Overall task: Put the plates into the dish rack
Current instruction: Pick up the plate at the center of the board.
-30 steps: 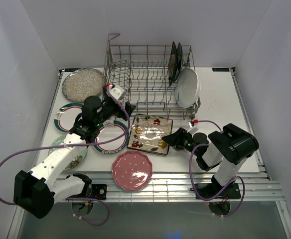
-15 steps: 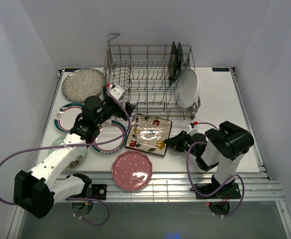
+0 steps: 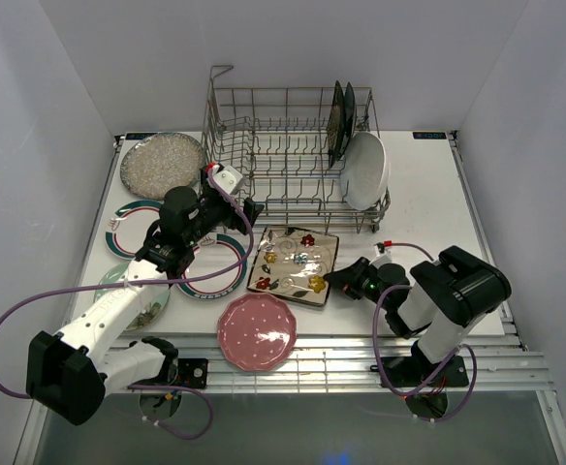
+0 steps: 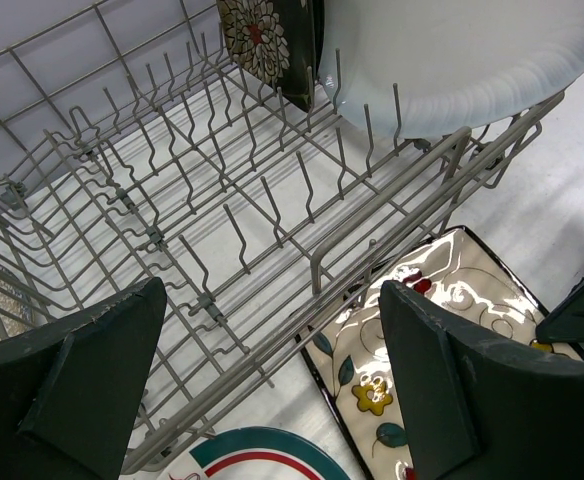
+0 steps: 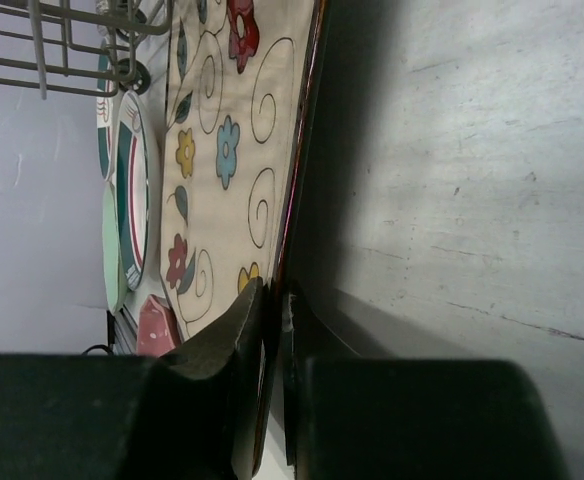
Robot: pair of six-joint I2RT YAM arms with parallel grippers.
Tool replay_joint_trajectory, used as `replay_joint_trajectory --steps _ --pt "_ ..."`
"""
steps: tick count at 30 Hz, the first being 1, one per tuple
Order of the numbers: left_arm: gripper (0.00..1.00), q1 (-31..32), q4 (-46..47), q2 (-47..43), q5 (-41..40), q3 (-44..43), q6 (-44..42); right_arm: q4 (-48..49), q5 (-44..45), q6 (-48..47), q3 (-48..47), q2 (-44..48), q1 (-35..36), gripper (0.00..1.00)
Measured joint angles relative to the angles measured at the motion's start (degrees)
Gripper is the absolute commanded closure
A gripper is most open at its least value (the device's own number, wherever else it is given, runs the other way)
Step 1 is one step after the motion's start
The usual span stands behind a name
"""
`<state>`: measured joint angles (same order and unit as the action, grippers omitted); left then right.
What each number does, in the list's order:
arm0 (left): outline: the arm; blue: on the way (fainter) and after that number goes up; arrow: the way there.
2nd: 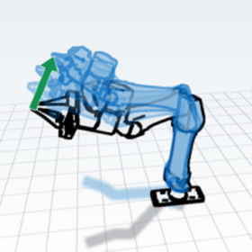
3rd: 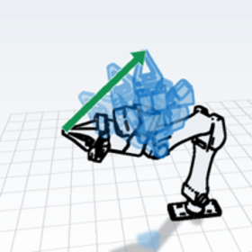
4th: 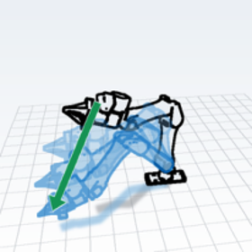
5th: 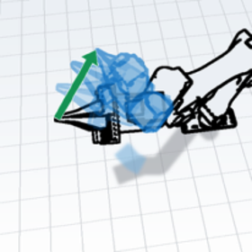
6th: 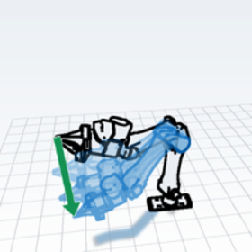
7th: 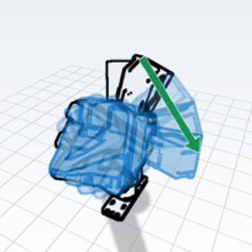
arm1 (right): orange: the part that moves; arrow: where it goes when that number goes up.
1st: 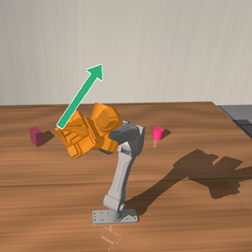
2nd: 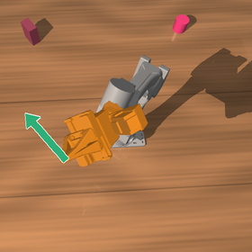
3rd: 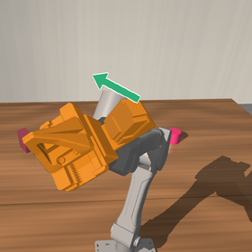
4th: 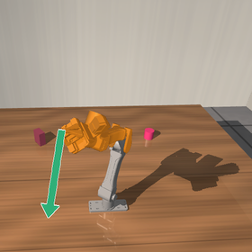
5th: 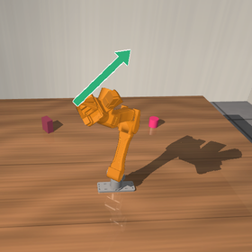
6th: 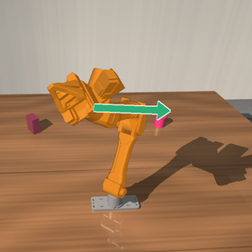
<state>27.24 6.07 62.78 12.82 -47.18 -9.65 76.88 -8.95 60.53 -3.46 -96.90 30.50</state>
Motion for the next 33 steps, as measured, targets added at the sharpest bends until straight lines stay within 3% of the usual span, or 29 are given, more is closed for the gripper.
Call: replay_joint_trajectory --steps 15,27,33 --pt "0.02 0.0 0.0 0.0 0.0 0.0 0.0 -10.9 6.0 0.5 1.4 13.7 0.0 0.92" --pt "0.02 0.2 0.0 0.0 -0.2 0.0 0.0 -41.7 12.0 0.7 1.8 42.2 0.0 0.92" --pt "0.02 0.3 0.0 0.0 -0.2 0.0 0.0 -49.4 12.7 -0.4 1.8 47.6 0.0 0.92"
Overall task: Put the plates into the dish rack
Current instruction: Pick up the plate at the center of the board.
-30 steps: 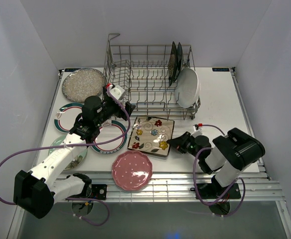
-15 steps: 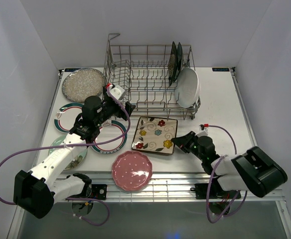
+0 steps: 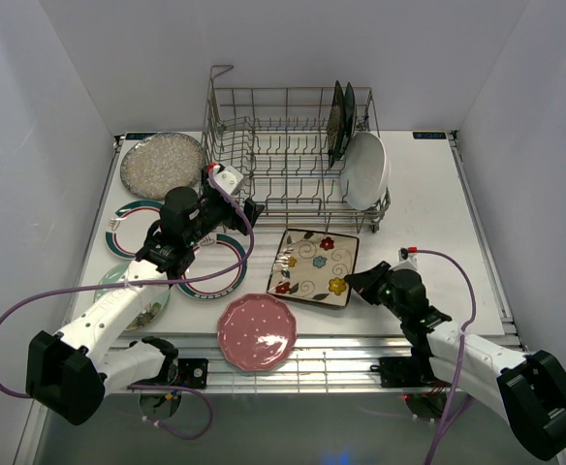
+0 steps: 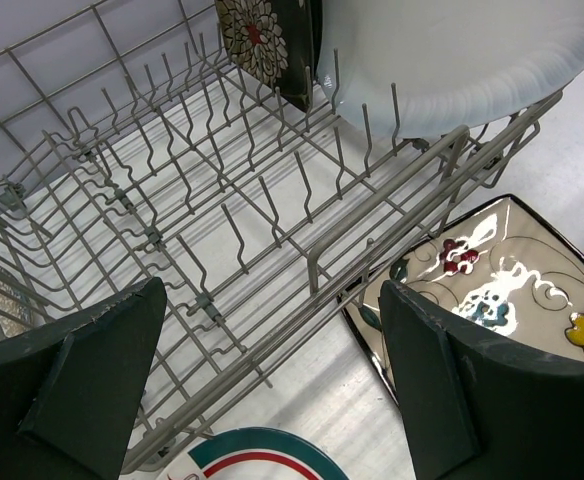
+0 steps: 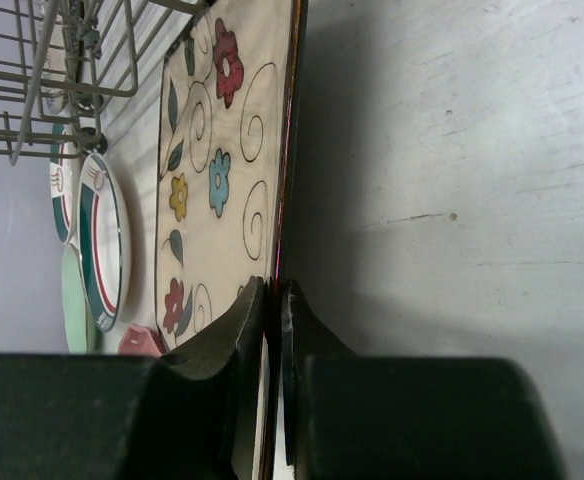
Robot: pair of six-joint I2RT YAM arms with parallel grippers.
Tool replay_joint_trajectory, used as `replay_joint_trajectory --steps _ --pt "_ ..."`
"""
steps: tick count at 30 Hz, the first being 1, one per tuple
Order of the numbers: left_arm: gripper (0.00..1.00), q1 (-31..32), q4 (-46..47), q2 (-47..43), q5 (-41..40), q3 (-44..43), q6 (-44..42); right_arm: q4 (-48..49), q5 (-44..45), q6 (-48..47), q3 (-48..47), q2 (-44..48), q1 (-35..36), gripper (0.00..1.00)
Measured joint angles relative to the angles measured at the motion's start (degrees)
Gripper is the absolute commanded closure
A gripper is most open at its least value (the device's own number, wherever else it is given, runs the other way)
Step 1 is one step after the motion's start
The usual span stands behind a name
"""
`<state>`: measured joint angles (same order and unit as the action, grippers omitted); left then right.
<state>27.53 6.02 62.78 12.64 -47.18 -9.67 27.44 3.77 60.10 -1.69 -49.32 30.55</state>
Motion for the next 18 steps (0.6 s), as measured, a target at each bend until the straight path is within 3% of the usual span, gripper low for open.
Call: replay_joint_trajectory --steps 18 --pt "0.02 0.3 0.0 0.0 0.0 0.0 0.0 -14.6 0.0 1.3 -3.5 6.8 0.0 0.92"
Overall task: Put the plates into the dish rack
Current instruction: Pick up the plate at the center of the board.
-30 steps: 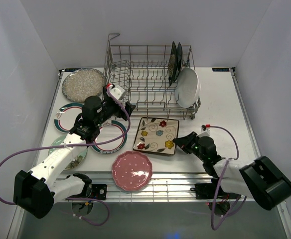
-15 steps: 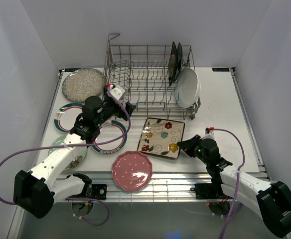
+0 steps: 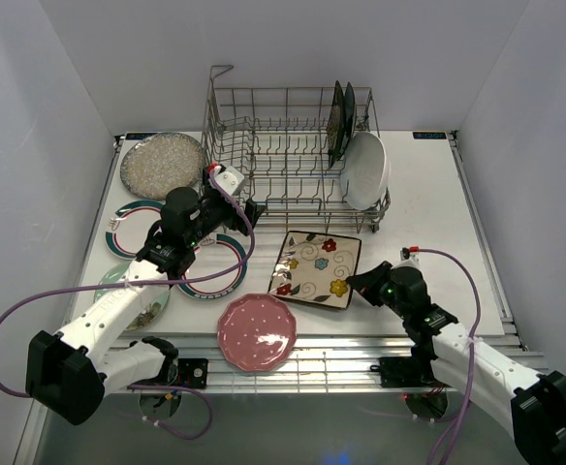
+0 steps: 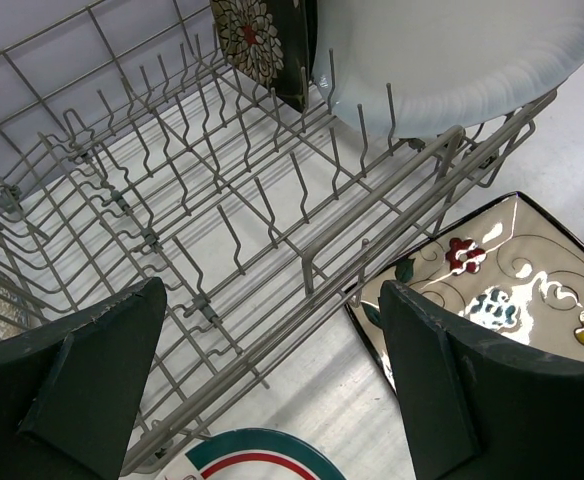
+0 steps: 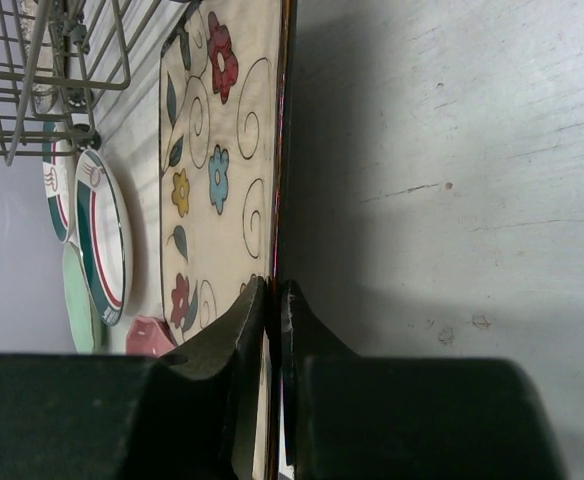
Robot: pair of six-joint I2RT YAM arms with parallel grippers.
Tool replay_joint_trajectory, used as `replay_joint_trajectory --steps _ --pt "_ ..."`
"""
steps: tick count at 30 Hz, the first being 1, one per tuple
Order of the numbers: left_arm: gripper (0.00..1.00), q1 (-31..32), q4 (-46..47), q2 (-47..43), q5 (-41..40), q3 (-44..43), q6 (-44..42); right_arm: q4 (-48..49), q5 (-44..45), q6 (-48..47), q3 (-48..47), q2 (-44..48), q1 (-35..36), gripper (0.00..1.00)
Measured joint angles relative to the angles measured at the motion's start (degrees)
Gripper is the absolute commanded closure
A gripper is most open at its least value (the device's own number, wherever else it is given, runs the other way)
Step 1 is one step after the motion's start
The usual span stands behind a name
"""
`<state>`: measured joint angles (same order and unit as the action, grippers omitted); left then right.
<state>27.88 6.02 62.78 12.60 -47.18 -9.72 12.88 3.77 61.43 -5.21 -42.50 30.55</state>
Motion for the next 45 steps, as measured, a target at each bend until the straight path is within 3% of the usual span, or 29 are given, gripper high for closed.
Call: replay_joint_trajectory --steps 18,24,34,40,45 --pt "0.02 0.2 0.0 0.0 0.2 0.0 -0.5 -8.6 0.4 0.7 -0.6 9.4 0.3 0.92" --pt "0.02 1.9 -0.8 0.0 4.6 0.0 -2.0 -10.3 0.8 0.9 -1.4 10.4 0.4 0.92" --pt "0.02 13.7 -3.1 -0.9 9.0 3.8 -10.4 -14.6 2.4 1.1 -1.9 14.8 0.6 0.92" --pt "0.02 24.1 -3.1 -0.9 6.6 7.6 -17.1 -16.5 3.0 1.2 -2.9 15.0 0.6 0.92" --pt "0.02 27.8 -2.3 -1.0 5.4 10.1 -20.4 -18.0 3.3 1.4 -4.2 14.4 0.6 0.92"
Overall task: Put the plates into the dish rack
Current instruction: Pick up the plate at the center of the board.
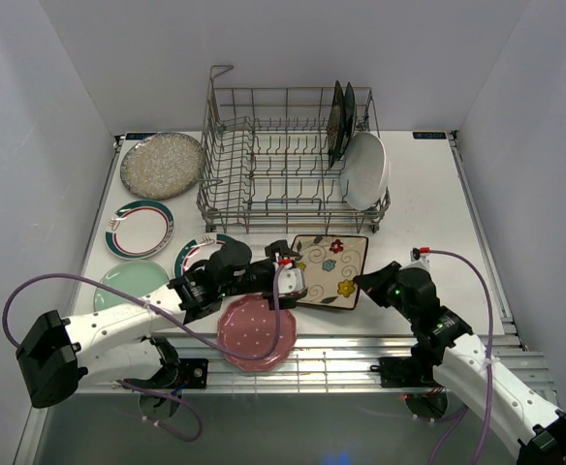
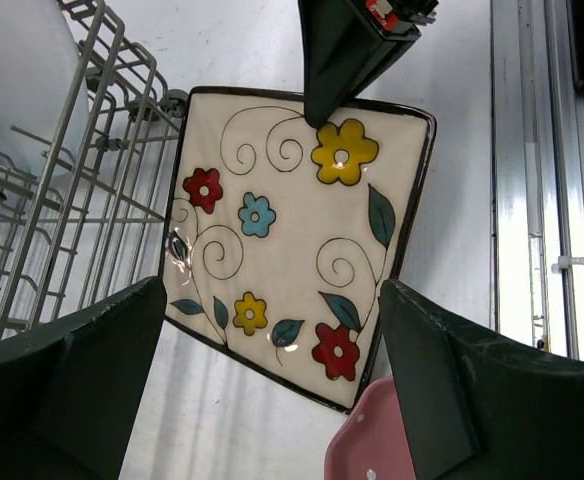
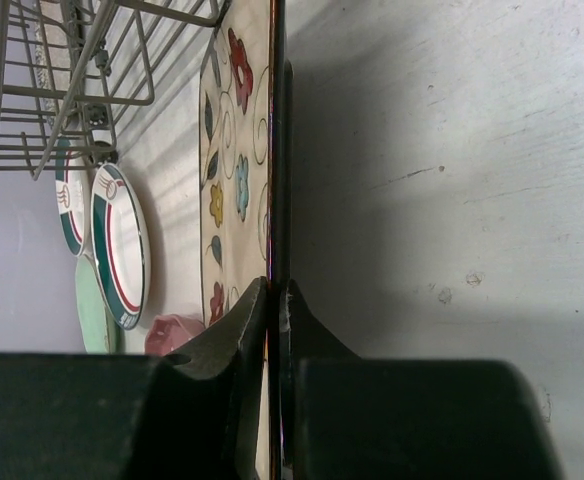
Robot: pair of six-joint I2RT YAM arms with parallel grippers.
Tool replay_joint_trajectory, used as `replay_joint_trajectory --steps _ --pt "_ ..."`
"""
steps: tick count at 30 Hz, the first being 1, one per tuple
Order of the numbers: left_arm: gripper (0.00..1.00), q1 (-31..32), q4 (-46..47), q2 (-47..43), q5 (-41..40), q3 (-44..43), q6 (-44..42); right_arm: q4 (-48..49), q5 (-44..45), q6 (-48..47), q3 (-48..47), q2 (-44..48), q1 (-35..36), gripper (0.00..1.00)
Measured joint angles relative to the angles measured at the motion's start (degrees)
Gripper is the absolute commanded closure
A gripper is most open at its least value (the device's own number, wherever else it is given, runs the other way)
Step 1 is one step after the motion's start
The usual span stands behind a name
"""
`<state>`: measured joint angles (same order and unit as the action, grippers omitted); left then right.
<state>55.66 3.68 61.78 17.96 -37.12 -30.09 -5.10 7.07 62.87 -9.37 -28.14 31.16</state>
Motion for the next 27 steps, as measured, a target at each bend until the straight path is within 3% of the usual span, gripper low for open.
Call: replay_joint_trajectory --steps 7,27 --pt "0.02 7.5 2.1 0.7 -3.5 2.8 -3.6 -4.5 0.8 1.6 -2.6 -0.1 0.0 0.92" --pt "0.02 14.0 8.1 9.5 -10.6 3.9 -7.9 -10.0 2.8 9.5 -6.2 -1.6 0.0 0.92"
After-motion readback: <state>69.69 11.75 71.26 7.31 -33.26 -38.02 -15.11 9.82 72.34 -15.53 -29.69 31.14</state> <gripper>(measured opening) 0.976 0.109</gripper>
